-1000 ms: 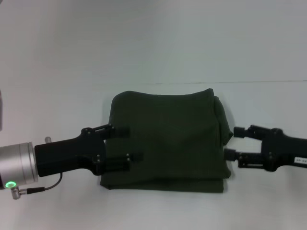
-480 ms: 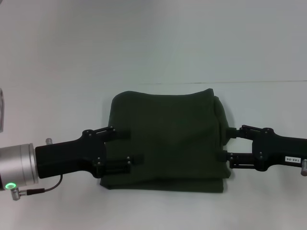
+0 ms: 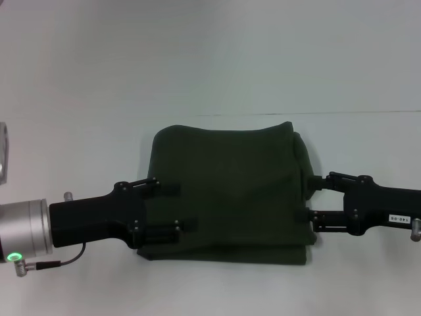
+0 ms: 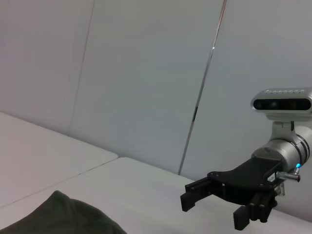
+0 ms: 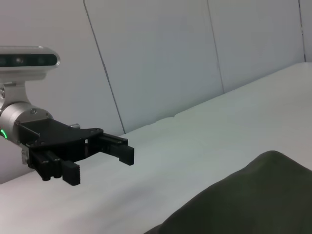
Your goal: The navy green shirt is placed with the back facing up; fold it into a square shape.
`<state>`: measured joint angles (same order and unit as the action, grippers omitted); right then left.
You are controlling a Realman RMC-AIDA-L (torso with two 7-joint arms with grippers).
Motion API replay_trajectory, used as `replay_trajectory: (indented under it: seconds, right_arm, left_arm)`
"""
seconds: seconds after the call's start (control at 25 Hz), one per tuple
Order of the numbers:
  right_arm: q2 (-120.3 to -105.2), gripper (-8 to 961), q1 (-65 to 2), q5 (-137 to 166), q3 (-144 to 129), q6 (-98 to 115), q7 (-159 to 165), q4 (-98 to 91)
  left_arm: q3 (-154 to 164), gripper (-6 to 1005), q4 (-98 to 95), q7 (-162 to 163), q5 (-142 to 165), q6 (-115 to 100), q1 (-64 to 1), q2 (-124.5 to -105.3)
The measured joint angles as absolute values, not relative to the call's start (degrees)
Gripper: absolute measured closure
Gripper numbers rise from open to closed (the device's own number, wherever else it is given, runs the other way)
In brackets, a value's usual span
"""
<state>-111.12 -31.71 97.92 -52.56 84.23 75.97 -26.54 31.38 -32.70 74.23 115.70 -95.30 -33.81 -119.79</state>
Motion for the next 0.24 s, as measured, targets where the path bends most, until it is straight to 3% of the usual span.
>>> replay_trajectory:
  seconds: [0.24]
  right_arm:
    - [-111.09, 26, -32.1, 98.7, -52.4, 84.2, 76.2, -26.5]
  left_arm:
    - [31.3, 156, -32.8, 74.1, 116.2, -94.9, -34.0, -119.73]
